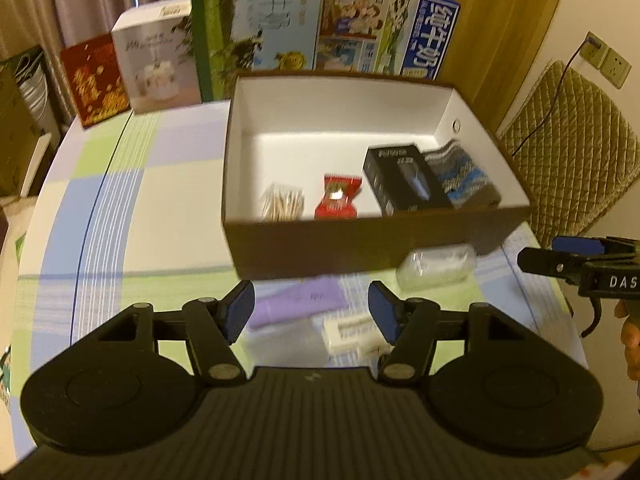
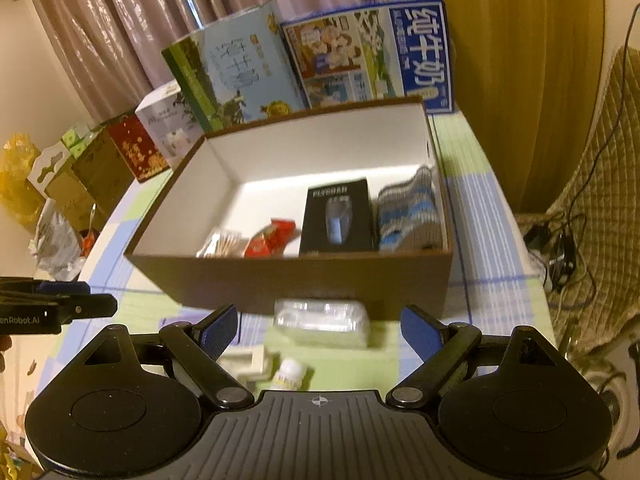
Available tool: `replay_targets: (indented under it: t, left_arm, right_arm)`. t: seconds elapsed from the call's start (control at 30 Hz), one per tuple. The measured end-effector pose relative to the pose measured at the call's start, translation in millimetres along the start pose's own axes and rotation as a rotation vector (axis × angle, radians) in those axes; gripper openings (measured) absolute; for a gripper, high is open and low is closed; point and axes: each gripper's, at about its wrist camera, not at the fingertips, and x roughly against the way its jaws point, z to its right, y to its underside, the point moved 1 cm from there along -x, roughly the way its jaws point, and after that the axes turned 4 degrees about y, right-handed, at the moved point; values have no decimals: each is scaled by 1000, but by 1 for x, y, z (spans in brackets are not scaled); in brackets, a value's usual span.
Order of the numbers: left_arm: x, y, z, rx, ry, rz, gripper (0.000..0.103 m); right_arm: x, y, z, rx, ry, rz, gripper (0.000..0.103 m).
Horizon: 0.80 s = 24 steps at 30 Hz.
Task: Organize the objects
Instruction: 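Release the swab bag with the left tool and withdraw both tools from the box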
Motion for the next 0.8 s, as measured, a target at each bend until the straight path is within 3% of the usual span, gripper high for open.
replay_targets:
  t: [0.43, 0.8]
  left_arm:
    - [2, 48, -3, 55, -5, -77, 58]
    - [-21, 78, 17, 43, 32, -162, 58]
  right_arm:
    - [4, 40, -13, -6, -16, -79, 86]
    - [-8, 72, -15, -3, 4, -163, 86]
